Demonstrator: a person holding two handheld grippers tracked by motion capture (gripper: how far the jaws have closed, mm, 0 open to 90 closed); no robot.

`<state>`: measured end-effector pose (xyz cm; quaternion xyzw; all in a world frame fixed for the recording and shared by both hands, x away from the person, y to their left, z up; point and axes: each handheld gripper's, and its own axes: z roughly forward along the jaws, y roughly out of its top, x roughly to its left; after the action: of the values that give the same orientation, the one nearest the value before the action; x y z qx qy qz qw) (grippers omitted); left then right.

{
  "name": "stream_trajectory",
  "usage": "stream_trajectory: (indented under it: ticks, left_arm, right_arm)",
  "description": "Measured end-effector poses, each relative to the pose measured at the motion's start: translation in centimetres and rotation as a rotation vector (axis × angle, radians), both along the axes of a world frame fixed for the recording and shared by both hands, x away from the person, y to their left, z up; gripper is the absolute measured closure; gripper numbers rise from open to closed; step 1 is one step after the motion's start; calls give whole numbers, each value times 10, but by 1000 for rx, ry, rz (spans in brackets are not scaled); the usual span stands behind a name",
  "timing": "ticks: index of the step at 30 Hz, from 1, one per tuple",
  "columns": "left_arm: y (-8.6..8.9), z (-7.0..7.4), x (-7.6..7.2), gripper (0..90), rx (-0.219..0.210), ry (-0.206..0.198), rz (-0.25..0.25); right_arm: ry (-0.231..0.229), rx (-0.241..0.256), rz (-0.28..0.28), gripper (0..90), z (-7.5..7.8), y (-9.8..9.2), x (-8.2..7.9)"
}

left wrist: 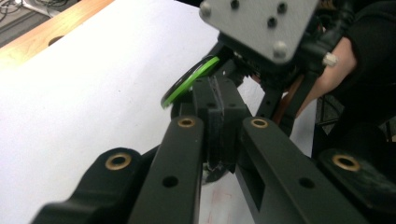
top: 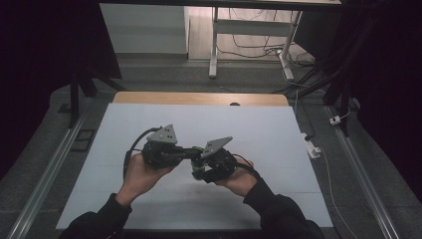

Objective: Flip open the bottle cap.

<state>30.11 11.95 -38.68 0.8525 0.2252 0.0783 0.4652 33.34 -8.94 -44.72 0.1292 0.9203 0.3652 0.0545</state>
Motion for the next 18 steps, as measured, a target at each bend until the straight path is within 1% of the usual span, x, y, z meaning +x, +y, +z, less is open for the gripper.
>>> stream_trajectory:
  ticks: [5, 10, 12, 18]
  left_arm:
    - [-1, 1, 4, 889, -7, 0, 10]
    - [-3, -1, 10, 889, -9, 8, 18]
    - [-3, -1, 10, 888, -7, 7, 21]
    - [0, 0, 9, 886, -11, 5, 20]
  right_arm:
    - [-3, -8, 16, 531, -2, 1, -1]
    - [-1, -15, 24, 531, -3, 3, -3]
    - [3, -10, 25, 531, -3, 2, -3]
    - [-4, -10, 16, 531, -2, 1, -2]
